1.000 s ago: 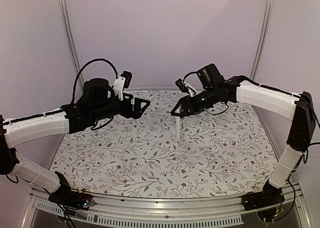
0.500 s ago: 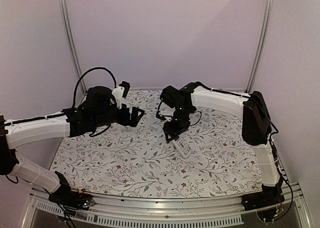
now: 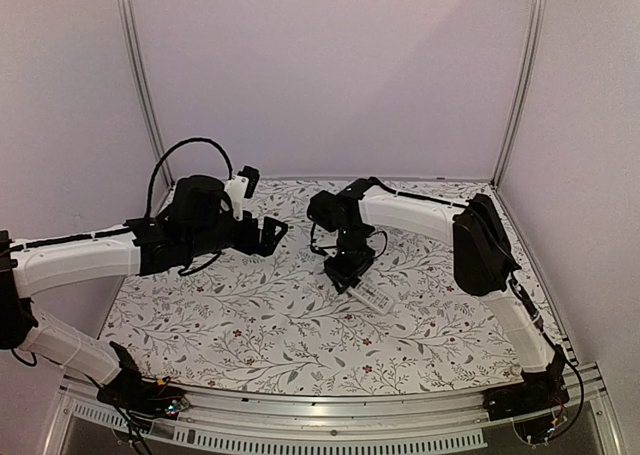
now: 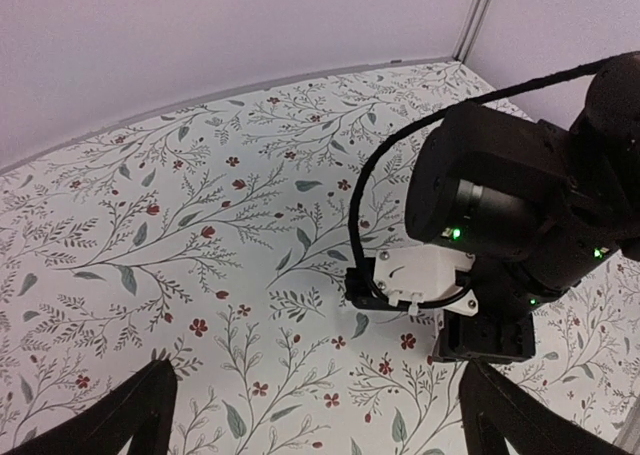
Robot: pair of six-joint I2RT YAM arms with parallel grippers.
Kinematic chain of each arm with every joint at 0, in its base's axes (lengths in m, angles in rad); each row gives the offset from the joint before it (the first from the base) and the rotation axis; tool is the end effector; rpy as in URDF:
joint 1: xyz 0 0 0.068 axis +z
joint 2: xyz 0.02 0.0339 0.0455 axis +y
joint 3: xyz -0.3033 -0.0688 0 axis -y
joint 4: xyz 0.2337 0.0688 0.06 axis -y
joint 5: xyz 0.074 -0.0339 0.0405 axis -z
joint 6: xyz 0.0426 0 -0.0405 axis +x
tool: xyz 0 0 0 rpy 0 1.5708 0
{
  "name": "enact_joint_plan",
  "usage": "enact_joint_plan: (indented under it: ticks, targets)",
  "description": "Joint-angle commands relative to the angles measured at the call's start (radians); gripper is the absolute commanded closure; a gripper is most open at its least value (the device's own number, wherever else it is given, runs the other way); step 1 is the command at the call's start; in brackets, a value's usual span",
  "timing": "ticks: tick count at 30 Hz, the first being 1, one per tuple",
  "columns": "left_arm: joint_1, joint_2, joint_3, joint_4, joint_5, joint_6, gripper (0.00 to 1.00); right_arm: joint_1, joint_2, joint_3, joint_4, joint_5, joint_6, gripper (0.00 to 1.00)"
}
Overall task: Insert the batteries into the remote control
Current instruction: Place the remote control at the center of the board, then adjust the remote control at the center of the board.
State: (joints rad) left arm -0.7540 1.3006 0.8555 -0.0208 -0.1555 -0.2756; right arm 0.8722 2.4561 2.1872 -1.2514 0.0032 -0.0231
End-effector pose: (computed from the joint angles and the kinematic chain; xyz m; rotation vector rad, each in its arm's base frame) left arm 0.2083 -0.1865 0.3072 0.3926 2.0280 -0.4864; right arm 0.3229 0.3843 0.1848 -1.3392 2.7893 0.0277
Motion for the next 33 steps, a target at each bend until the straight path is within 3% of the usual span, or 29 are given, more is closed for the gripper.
enact_joint_plan:
  ticks: [1, 4, 14, 23, 33]
  targets:
    - [0.015, 0.002, -0.012, 0.002, -0.011, -0.003, 0.00, 0.003, 0.046, 0.016, 0.022, 0.022, -0.001, 0.55]
    - [0.015, 0.000, -0.013, 0.003, -0.010, -0.004, 0.00, 0.003, 0.053, 0.016, 0.037, 0.012, 0.002, 0.49]
    - [0.015, 0.009, -0.006, 0.001, -0.001, -0.008, 0.00, -0.004, -0.017, -0.031, 0.083, -0.039, 0.008, 0.12]
    - [0.015, 0.033, -0.002, 0.003, 0.022, -0.016, 0.00, -0.129, -0.344, -0.406, 0.327, -0.012, 0.014, 0.06]
    - [0.012, 0.073, 0.031, -0.017, 0.035, -0.010, 0.00, -0.191, -0.398, -0.597, 0.368, 0.232, -0.010, 0.05]
